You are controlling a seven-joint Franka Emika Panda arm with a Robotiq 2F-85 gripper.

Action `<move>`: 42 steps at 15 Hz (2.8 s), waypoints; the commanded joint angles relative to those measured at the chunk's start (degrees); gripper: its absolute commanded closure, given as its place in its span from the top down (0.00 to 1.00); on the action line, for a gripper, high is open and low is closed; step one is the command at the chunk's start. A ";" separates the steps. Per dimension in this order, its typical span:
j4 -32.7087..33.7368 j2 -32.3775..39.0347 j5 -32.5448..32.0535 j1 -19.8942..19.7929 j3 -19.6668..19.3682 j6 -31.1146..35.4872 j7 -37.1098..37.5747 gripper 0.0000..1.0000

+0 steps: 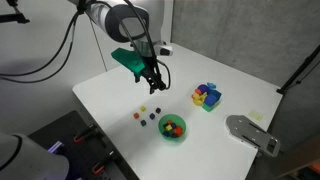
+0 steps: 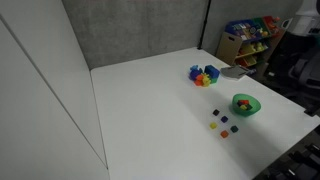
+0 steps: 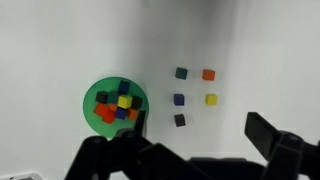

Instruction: Put the brown block in the bowl

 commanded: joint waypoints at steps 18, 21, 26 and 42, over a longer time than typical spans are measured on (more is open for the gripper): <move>-0.02 0.28 0.22 -0.73 1.37 0.70 0.56 1.00; -0.11 0.68 0.72 -0.17 2.50 2.14 1.26 1.00; 0.18 2.86 0.53 0.50 5.05 7.17 4.62 1.00; 6.98 27.45 -0.17 3.43 9.49 29.62 10.93 1.00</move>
